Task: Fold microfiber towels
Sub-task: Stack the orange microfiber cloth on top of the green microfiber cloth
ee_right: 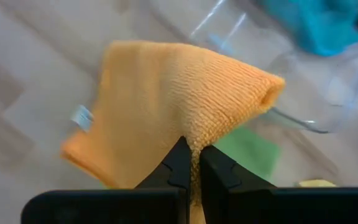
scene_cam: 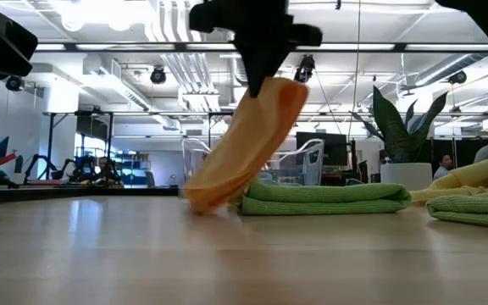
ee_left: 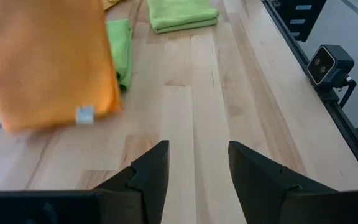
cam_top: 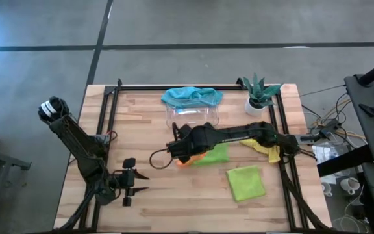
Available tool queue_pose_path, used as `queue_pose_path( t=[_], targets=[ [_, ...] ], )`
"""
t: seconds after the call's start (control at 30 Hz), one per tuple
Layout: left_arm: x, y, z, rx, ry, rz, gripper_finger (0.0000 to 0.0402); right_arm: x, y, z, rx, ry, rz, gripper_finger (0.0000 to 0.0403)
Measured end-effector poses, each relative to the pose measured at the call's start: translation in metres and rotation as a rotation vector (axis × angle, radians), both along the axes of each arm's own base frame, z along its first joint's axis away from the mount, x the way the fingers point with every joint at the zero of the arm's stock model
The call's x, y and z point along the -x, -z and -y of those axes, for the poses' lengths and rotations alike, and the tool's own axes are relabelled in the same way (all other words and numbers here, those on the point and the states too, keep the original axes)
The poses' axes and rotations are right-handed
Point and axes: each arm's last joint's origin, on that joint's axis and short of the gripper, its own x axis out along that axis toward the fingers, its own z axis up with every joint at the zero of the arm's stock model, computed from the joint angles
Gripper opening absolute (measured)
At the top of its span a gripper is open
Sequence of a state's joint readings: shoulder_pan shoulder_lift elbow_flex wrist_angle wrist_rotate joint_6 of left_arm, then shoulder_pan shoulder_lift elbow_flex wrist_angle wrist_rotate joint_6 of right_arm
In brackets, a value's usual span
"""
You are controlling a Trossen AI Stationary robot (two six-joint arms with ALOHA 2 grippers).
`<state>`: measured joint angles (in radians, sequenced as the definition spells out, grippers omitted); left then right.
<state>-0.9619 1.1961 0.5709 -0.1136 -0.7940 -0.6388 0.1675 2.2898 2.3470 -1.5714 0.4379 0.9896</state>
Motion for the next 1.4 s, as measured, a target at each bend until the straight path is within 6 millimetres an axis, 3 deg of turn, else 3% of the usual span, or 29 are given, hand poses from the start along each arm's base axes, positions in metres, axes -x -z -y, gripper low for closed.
queue_pose_path(
  t=[0.23,0.6,0.9,1.0,1.4],
  targets=[
    [0.0,0.001,0.0,-0.003,0.0,-0.002,0.015,0.011,-0.02,-0.004,-0.005,0.009,0.056,0.0009],
    [0.0,0.001,0.0,0.001,-0.003,-0.003,0.0151,0.017,0.01,-0.003,-0.108,0.035,-0.083,0.0009],
    [0.0,0.001,0.0,0.003,-0.004,-0.003,0.0151,0.038,-0.001,0.002,-0.153,0.004,-0.119,0.0009],
    [0.0,0.002,0.0,0.003,-0.004,-0.004,0.0151,0.048,0.006,0.009,-0.152,0.022,-0.17,0.0009],
    [0.0,0.002,-0.001,0.003,-0.004,-0.003,0.0151,0.075,0.07,0.032,-0.095,0.081,-0.416,0.0009]
  ],
)
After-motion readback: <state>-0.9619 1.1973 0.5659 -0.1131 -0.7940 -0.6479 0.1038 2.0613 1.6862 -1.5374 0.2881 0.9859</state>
